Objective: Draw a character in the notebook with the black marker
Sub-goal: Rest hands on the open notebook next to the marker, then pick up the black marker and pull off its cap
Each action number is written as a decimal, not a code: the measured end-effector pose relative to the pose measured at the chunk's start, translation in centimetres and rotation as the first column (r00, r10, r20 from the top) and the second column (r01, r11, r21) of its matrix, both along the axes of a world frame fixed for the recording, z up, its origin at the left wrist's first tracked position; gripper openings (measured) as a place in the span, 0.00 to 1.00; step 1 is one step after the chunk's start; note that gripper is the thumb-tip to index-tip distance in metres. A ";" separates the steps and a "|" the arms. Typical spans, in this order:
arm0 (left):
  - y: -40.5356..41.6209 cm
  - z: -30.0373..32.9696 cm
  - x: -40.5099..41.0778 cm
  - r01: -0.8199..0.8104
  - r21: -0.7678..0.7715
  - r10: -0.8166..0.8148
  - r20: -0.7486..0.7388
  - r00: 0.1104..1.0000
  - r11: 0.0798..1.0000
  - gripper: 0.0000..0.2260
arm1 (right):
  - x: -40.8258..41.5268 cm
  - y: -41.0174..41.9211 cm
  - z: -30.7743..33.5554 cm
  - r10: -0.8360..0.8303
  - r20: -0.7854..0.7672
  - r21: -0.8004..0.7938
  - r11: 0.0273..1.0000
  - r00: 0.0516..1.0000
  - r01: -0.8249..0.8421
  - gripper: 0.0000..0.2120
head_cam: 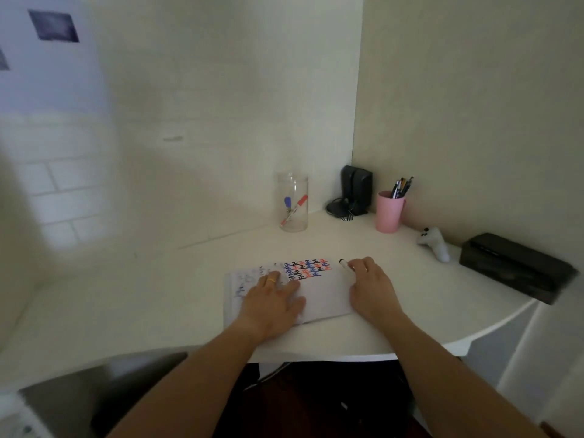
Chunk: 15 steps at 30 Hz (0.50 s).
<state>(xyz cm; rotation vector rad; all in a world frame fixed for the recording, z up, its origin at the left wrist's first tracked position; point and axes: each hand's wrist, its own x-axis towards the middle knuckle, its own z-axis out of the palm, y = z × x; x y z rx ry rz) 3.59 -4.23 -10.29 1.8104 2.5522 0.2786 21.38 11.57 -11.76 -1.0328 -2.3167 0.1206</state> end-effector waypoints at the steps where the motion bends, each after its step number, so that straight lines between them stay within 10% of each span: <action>1: 0.2 0.2 -0.2 -0.002 -0.019 0.002 -0.002 1.000 1.000 0.24 | -0.2 0.1 0.0 -0.023 0.017 -0.009 1.000 1.000 0.023 0.22; 10: 4.7 2.1 -5.5 0.148 -0.101 -0.149 -0.007 0.989 0.984 0.27 | -1.6 1.4 0.7 -0.026 0.024 0.052 0.998 0.999 0.025 0.10; 15: 9.6 2.7 -8.2 0.194 -0.092 -0.200 -0.058 0.978 0.977 0.24 | -6.3 3.6 4.7 -0.023 -0.278 -0.280 0.958 0.960 -0.058 0.08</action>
